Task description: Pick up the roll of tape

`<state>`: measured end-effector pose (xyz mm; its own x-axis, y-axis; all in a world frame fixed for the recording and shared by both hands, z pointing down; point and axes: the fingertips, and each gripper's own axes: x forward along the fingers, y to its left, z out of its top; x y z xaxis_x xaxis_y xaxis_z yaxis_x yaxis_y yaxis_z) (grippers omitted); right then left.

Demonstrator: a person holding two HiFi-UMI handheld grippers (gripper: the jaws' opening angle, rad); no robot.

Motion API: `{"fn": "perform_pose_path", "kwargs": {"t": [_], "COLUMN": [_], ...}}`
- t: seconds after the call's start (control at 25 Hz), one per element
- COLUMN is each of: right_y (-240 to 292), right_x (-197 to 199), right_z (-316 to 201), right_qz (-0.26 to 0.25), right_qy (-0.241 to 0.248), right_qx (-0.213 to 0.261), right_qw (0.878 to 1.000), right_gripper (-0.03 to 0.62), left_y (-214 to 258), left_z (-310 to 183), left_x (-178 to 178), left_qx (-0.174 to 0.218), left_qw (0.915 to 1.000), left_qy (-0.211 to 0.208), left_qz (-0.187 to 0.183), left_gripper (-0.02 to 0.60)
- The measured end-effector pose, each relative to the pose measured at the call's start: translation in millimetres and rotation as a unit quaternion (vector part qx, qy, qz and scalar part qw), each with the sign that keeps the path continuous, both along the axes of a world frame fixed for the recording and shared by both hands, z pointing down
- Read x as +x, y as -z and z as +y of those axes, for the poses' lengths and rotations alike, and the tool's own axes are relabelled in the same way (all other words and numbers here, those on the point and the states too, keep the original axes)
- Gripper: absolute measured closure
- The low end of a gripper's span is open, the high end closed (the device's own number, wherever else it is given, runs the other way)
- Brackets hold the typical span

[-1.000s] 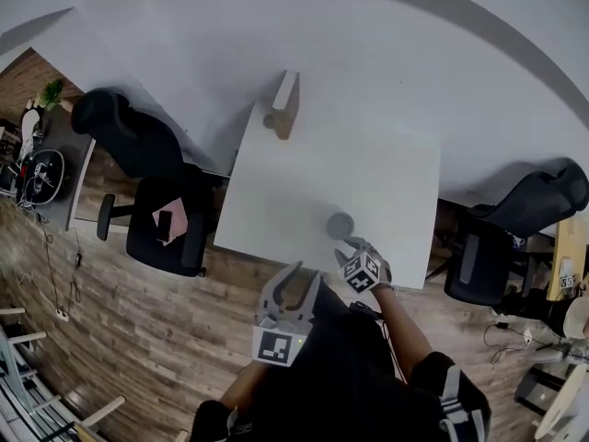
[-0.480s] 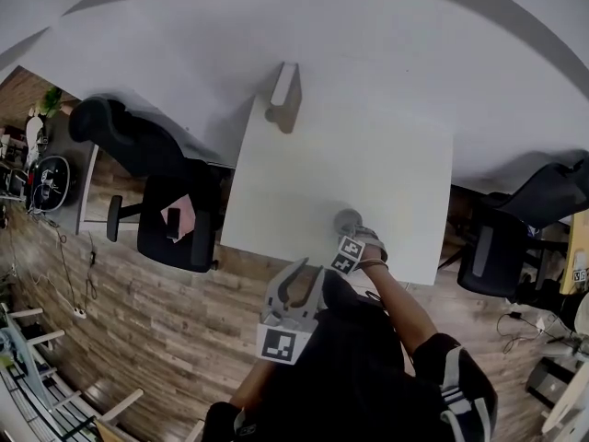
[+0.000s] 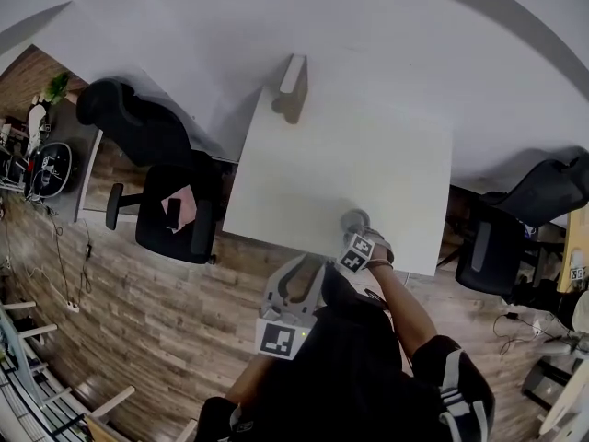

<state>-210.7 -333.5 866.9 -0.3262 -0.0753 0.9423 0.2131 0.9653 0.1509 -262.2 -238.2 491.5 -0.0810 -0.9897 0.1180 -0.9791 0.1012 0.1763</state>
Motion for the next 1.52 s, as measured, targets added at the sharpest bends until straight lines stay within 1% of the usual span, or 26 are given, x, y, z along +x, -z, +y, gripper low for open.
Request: {"fn": "perform_pose_path", "kwargs": {"t": [0.08, 0.16, 0.2, 0.28, 0.36, 0.44, 0.52, 0.56, 0.64, 0.8, 0.88, 0.96, 1.04, 1.12, 1.24, 1.52], "right_y": [18, 44, 61, 98, 137, 177, 216, 233, 267, 329, 352, 366, 372, 372, 370, 373], "right_x": [11, 21, 25, 36, 53, 72, 90, 98, 115, 146, 165, 181, 192, 201, 211, 221], "right_z": [12, 29, 37, 51, 67, 84, 98, 105, 115, 129, 137, 142, 144, 143, 138, 132], "right_qz": [-0.026, -0.071, -0.100, -0.162, -0.223, -0.280, -0.330, -0.351, -0.393, -0.470, -0.495, -0.513, -0.525, -0.528, -0.528, -0.533], "right_qy": [-0.028, -0.070, -0.094, -0.143, -0.191, -0.237, -0.270, -0.281, -0.288, -0.288, -0.291, -0.296, -0.300, -0.306, -0.309, -0.302], "right_qx": [-0.003, -0.015, -0.023, -0.033, -0.043, -0.056, -0.062, -0.061, -0.052, -0.037, -0.027, -0.021, -0.022, -0.027, -0.029, -0.032], "right_qw": [0.999, 0.995, 0.990, 0.976, 0.955, 0.929, 0.902, 0.891, 0.871, 0.833, 0.818, 0.805, 0.796, 0.792, 0.791, 0.790], "right_gripper": [0.517, 0.519, 0.519, 0.522, 0.522, 0.523, 0.523, 0.523, 0.523, 0.525, 0.527, 0.528, 0.530, 0.530, 0.531, 0.533], "left_y": [1, 0, -2, -4, -4, -5, -4, -2, 1, 14, 18, 17, 14, 14, 14, 20], "left_z": [20, 43, 55, 79, 101, 118, 130, 134, 141, 145, 147, 146, 144, 140, 130, 118], "left_x": [7, 14, 18, 25, 34, 44, 53, 57, 65, 83, 96, 106, 113, 121, 130, 146], "left_qx": [0.007, 0.007, 0.005, 0.003, 0.007, 0.006, 0.007, 0.010, 0.018, 0.040, 0.048, 0.046, 0.041, 0.041, 0.040, 0.042], "left_qw": [1.0000, 1.0000, 0.9999, 0.9999, 0.9999, 0.9997, 0.9994, 0.9992, 0.9990, 0.9986, 0.9981, 0.9978, 0.9976, 0.9974, 0.9968, 0.9962], "left_qy": [-0.002, -0.006, -0.008, -0.009, -0.013, -0.024, -0.034, -0.038, -0.041, -0.034, -0.040, -0.047, -0.051, -0.051, -0.056, -0.062], "left_qz": [0.003, 0.000, -0.005, -0.008, -0.001, 0.005, 0.005, 0.003, -0.003, 0.001, 0.002, -0.010, -0.024, -0.029, -0.040, -0.045], "left_gripper": [0.465, 0.465, 0.470, 0.485, 0.497, 0.509, 0.520, 0.529, 0.548, 0.558, 0.558, 0.558, 0.558, 0.558, 0.558, 0.558]}}
